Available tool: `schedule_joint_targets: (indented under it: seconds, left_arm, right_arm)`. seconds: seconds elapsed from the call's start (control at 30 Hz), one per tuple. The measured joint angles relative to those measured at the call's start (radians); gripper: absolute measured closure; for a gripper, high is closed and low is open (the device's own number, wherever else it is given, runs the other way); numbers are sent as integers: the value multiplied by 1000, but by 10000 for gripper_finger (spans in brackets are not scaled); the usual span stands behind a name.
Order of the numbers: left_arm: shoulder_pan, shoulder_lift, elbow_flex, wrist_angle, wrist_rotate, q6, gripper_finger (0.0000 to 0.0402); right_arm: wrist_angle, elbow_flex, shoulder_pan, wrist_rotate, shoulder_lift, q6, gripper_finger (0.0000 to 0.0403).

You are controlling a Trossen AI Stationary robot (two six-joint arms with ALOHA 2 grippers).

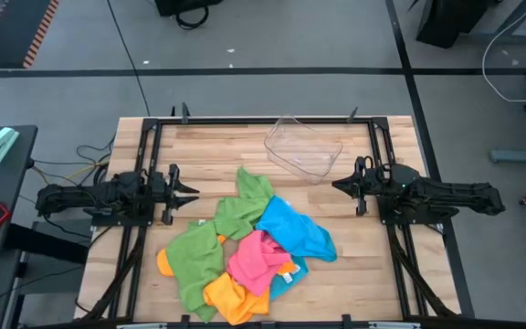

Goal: Fold microfiber towels
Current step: Fold the top green towel

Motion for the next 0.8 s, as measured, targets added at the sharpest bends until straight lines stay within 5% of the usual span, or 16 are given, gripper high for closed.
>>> schedule_joint_targets:
  seconds: [0.8]
  left_arm:
    - [0, 4, -2, 16, 2, 0, 323]
  right_arm:
    - [88, 0, 0, 0, 0, 63, 370]
